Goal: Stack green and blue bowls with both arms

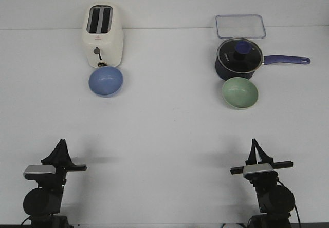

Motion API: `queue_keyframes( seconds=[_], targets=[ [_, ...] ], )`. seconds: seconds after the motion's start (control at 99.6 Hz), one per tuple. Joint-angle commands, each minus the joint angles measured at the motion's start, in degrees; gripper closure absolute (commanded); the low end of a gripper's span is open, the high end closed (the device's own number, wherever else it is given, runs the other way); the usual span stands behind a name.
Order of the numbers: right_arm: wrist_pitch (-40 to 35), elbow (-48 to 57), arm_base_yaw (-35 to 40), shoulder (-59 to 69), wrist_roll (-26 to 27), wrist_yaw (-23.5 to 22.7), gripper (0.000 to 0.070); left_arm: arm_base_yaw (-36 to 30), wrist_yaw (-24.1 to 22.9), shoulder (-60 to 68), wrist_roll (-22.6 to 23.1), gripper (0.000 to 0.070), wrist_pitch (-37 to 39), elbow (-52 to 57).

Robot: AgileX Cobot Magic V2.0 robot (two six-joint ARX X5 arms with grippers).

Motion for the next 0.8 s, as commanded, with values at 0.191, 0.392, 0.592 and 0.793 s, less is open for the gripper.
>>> queue_keyframes(
  seconds=[0.191,0.392,0.592,0.793],
  targets=[
    [0.7,-0.1,-0.1,0.0,-0.1,0.0,0.07,0.1,0.0,-0.1,0.3,0.0685,0.6,-1.1],
    [0.7,-0.1,-0.1,0.0,-0.1,0.0,0.07,0.1,0.0,-0.1,0.3,0.0685,0.6,-1.1],
    [0.7,-0.1,-0.1,0.0,-0.1,0.0,0.07,0.1,0.0,-0.1,0.3,0.0685,0.6,-1.1],
    [0.8,-0.1,0.0,0.0,0.1,-0.5,0.07,0.1,0.0,-0.1,0.3,0.0685,0.6,-1.1]
  ],
)
